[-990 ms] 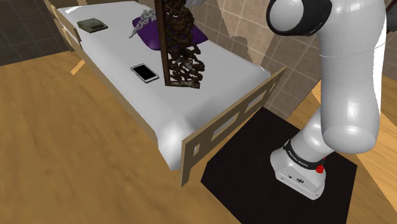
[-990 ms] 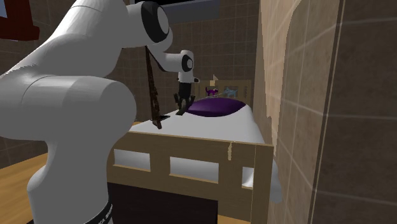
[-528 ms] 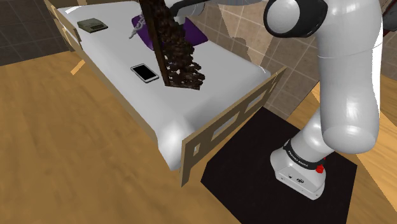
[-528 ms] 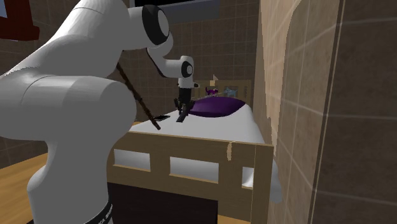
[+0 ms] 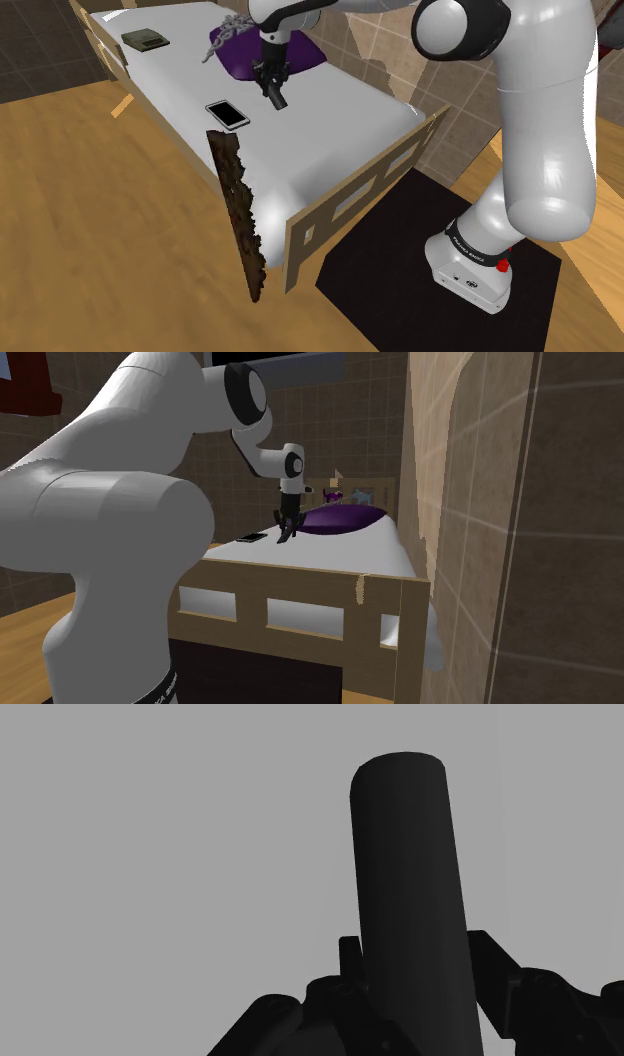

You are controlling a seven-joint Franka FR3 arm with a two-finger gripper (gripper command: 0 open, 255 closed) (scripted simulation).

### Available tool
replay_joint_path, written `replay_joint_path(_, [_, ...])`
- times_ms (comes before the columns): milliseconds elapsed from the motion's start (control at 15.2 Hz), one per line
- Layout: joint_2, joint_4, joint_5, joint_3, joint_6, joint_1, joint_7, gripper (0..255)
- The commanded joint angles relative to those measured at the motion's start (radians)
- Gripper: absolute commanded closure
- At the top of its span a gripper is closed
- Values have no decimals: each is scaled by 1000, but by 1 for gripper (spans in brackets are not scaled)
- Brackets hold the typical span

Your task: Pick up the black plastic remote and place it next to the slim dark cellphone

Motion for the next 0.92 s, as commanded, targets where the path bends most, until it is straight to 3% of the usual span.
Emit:
replay_joint_path(0, [9,-5,-1,-1,-1,-1,1,255])
replay_joint_path(66, [14,0,-1,-1,-2,-1,2,0])
replay_joint_path(396, [9,-5,-1,-1,-1,-1,1,0])
replay_joint_path(660, [-31,58,-12,-8,-104,-7,9,0])
replay_joint_path(858, [-31,58,-12,-8,-104,-6,9,0])
